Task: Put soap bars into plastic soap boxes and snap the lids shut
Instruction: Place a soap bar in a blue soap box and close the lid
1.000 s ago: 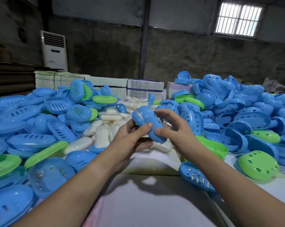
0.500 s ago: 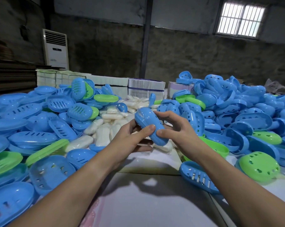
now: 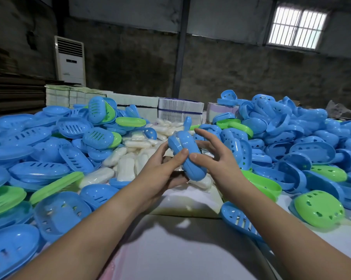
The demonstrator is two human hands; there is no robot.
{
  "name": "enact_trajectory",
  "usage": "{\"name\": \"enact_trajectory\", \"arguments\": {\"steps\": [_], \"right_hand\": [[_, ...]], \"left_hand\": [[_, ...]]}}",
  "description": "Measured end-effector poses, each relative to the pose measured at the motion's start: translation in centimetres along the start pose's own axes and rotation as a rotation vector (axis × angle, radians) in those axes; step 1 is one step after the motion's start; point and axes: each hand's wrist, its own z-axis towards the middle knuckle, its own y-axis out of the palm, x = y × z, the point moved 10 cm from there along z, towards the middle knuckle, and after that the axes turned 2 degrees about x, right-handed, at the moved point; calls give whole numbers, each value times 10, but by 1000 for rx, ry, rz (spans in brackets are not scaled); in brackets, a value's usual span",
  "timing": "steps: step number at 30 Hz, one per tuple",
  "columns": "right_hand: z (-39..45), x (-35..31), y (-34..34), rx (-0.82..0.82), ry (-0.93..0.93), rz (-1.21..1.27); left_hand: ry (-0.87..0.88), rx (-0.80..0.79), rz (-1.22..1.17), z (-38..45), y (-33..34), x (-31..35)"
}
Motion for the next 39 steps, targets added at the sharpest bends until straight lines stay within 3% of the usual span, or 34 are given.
{"name": "enact_trajectory", "arguments": {"steps": [8,25,39], "right_hand": [[-1,-6,2,4,-59,16],[-2,0,6,-33,17,-83],[-4,-7,3,-21,-35,-79]], "left_hand": [[-1,-23,38,1,-1,2],[25,8,176,-2,-6,3],[25,-83,138,-4,1,7]]}}
